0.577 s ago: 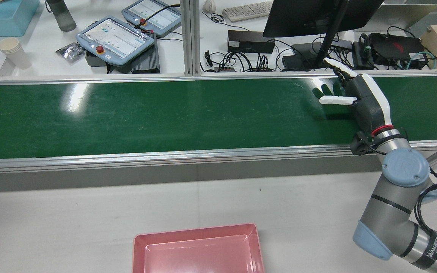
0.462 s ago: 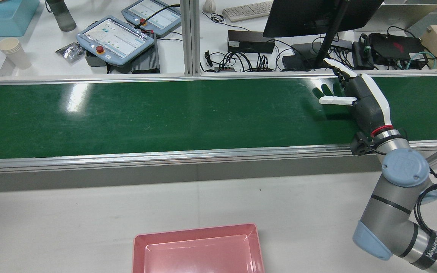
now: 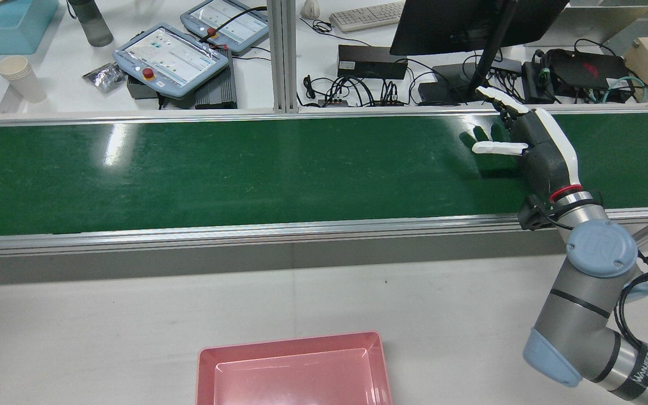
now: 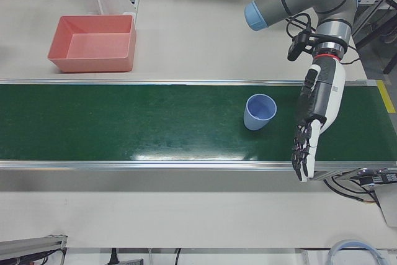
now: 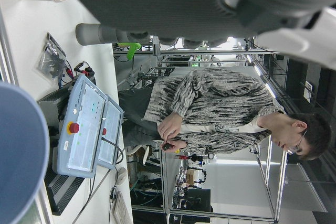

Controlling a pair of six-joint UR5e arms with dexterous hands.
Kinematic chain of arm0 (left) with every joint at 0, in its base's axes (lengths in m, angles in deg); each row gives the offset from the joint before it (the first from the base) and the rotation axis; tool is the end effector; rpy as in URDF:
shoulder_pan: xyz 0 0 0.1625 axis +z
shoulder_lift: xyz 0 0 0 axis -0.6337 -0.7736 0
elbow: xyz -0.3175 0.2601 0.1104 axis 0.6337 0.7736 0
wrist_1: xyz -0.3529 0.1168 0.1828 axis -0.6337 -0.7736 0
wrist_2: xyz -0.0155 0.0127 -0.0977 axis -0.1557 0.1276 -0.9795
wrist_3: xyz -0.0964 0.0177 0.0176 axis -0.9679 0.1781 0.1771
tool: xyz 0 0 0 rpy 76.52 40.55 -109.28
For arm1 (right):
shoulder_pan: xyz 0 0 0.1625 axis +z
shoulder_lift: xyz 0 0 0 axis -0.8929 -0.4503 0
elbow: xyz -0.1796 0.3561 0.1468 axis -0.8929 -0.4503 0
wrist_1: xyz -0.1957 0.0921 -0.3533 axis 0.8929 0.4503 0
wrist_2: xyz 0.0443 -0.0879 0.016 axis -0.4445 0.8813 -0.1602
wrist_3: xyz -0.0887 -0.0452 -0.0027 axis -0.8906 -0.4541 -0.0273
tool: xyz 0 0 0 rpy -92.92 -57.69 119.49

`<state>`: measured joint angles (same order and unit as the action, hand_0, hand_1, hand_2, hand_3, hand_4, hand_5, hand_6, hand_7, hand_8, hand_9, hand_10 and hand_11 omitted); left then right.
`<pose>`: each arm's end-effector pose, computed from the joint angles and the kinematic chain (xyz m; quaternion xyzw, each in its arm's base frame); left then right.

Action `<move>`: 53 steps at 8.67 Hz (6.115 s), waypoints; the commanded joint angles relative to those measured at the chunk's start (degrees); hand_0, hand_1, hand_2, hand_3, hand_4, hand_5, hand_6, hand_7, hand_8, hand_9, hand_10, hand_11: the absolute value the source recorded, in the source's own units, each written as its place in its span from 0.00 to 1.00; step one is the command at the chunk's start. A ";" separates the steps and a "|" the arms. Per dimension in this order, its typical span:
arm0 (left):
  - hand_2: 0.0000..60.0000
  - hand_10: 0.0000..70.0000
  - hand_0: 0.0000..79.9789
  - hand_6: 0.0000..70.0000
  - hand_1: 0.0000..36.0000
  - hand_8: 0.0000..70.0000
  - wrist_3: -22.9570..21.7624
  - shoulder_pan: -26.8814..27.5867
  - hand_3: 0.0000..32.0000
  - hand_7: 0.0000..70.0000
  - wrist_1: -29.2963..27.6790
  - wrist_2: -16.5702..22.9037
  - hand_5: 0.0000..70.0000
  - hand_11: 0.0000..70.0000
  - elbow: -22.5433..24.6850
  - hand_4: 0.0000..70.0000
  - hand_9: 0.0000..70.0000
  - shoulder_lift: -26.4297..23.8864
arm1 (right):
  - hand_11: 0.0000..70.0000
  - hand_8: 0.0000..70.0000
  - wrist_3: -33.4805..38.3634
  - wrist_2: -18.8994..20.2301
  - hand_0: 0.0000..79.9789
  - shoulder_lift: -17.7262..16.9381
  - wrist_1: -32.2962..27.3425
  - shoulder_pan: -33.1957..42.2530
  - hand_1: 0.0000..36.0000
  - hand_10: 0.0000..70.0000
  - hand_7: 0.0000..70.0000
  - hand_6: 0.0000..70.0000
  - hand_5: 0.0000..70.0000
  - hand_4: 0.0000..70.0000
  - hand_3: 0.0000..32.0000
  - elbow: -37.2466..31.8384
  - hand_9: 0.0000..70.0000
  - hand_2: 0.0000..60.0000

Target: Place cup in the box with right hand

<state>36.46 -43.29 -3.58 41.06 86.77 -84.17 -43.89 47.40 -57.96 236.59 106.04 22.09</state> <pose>-0.0402 -0.5566 0.5450 -0.1167 0.7339 -0.6567 0.1286 -0.2401 -0.4986 0.4826 0.0853 -0.7314 0.6674 0.1112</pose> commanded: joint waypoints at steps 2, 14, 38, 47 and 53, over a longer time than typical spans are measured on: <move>0.00 0.00 0.00 0.00 0.00 0.00 0.00 0.00 0.00 0.00 0.07 0.00 0.00 0.00 0.00 0.00 0.00 0.00 | 0.01 0.07 0.01 -0.03 0.60 -0.06 0.00 0.00 0.31 0.00 0.29 0.06 0.06 0.07 0.10 -0.11 0.13 0.00; 0.00 0.00 0.00 0.00 0.00 0.00 0.00 0.00 0.00 0.00 -0.02 0.00 0.00 0.00 0.00 0.00 0.00 0.00 | 0.02 0.08 -0.25 -0.03 0.59 0.03 -0.09 0.00 0.29 0.01 0.31 0.06 0.05 0.11 0.04 -0.73 0.14 0.00; 0.00 0.00 0.00 0.00 0.00 0.00 0.00 0.00 0.00 0.00 0.07 0.00 0.00 0.00 0.00 0.00 0.00 0.00 | 0.02 0.08 -0.25 -0.29 0.59 0.64 -0.09 -0.09 0.30 0.00 0.31 0.06 0.05 0.13 0.03 -1.52 0.14 0.00; 0.00 0.00 0.00 0.00 0.00 0.00 0.00 0.00 0.00 0.00 -0.02 0.00 0.00 0.00 0.00 0.00 0.00 0.00 | 0.00 0.08 -0.17 -0.29 0.60 0.82 0.00 -1.49 0.32 0.00 0.29 0.06 0.06 0.07 0.14 -0.55 0.13 0.00; 0.00 0.00 0.00 0.00 0.00 0.00 0.00 0.00 0.00 0.00 -0.02 0.00 0.00 0.00 0.00 0.00 0.00 0.00 | 0.00 0.08 -0.17 -0.29 0.60 0.73 0.00 -1.67 0.32 0.00 0.30 0.06 0.05 0.09 0.14 -0.11 0.14 0.00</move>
<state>36.47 -43.29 -3.59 41.06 86.70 -84.17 -43.99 47.11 -57.22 236.59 104.40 21.88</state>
